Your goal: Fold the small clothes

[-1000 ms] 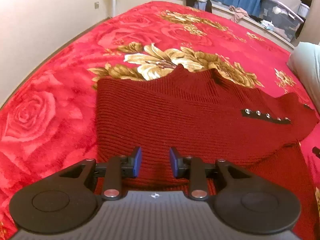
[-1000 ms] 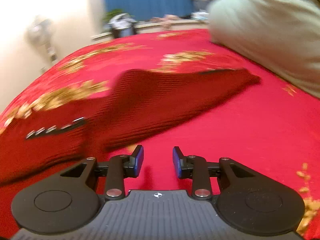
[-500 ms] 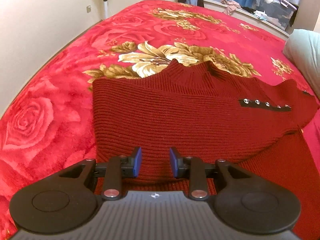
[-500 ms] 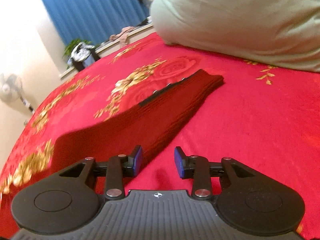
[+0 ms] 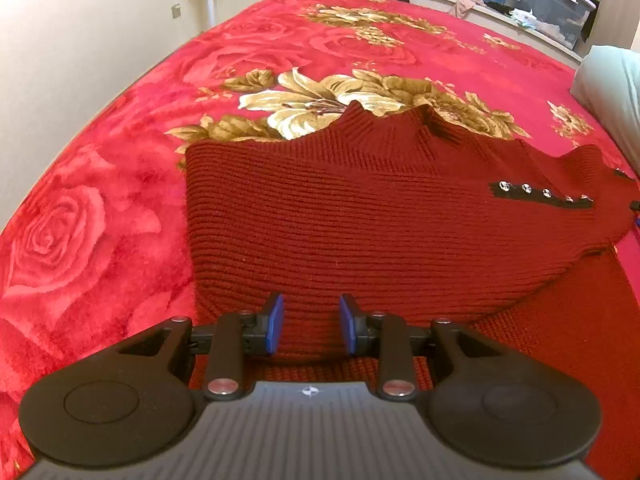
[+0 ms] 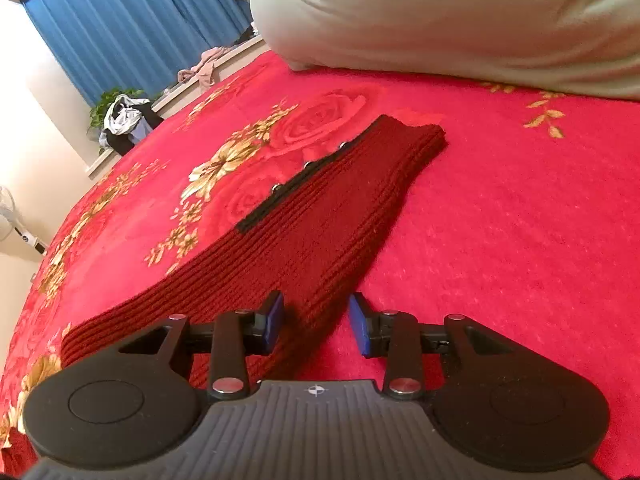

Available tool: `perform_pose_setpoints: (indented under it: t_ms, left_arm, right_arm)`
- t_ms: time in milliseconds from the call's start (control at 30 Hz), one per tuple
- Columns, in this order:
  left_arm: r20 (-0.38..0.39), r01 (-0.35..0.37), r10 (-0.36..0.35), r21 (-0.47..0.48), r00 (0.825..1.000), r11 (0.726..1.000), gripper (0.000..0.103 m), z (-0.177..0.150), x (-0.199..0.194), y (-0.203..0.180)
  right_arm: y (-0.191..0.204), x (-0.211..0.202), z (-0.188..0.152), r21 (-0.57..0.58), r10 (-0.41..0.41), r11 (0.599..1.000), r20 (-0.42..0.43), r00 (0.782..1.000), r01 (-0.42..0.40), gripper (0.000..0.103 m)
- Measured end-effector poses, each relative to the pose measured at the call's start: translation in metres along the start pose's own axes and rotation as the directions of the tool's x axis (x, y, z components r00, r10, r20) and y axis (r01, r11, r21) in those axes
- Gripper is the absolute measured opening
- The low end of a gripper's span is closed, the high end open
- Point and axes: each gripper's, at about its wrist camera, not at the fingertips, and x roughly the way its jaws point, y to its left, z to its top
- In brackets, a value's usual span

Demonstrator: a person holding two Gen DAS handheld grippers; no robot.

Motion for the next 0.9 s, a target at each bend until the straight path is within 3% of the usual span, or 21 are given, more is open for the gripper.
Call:
perform_pose_setpoints:
  t_ms: [133,167,233,367,467,533,600,667,733,800,867,900]
  left_arm:
    - [0.004,-0.001,0.002,-0.019,1.0,1.0,0.034,0.002,-0.001,0.006]
    - [0.006,0.0,0.0,-0.023,1.0,1.0,0.034,0.003,-0.002,0.007]
    - [0.008,0.006,-0.006,-0.03,1.0,1.0,0.034,0.004,-0.003,0.008]
    - [0.015,0.017,-0.017,-0.063,1.0,0.998,0.034,0.007,-0.007,0.014]
    - [0.034,0.029,-0.025,-0.111,0.999,0.993,0.034,0.01,-0.015,0.025]
    - [0.044,0.027,-0.021,-0.144,0.999,0.989,0.034,0.012,-0.019,0.034]
    - [0.048,0.023,-0.014,-0.175,0.999,0.984,0.034,0.014,-0.022,0.042]
    - [0.057,0.026,-0.015,-0.208,0.998,0.978,0.034,0.016,-0.026,0.051]
    - [0.06,0.033,-0.02,-0.233,0.998,0.972,0.033,0.017,-0.029,0.059]
    - [0.067,0.053,-0.037,-0.251,0.997,0.966,0.03,0.018,-0.031,0.065]
    - [0.07,0.085,-0.068,-0.283,0.995,0.955,0.029,0.017,-0.033,0.072]
    - [0.07,0.106,-0.089,-0.303,0.994,0.947,0.029,0.017,-0.033,0.075]
  right_arm:
    - [0.009,0.006,0.003,-0.029,-0.047,0.998,0.007,0.999,0.047,0.035]
    - [0.015,0.008,0.004,-0.063,-0.077,0.995,0.011,0.997,0.077,0.025]
    - [0.02,0.008,0.007,-0.086,-0.109,0.99,0.018,0.994,0.11,0.014]
    - [0.039,-0.007,0.013,-0.121,-0.145,0.981,0.079,0.986,0.154,0.011]
    - [0.084,-0.025,0.009,-0.255,-0.242,0.925,0.175,0.954,0.282,0.01]
    - [0.127,-0.05,-0.002,-0.348,-0.218,0.886,0.273,0.937,0.308,0.01]
    - [0.182,-0.083,-0.03,-0.502,-0.096,0.816,0.371,0.924,0.286,0.01]
    - [0.232,-0.125,-0.08,-0.647,0.124,0.744,0.379,0.917,0.167,0.01]
    - [0.266,-0.164,-0.141,-0.778,0.332,0.628,0.291,0.897,0.019,0.01]
    - [0.285,-0.197,-0.209,-0.876,0.504,0.462,0.133,0.854,-0.137,0.011]
    - [0.295,-0.208,-0.269,-0.904,0.524,0.315,-0.088,0.847,-0.289,0.011]
    - [0.296,-0.207,-0.292,-0.904,0.495,0.276,-0.158,0.855,-0.327,0.011]
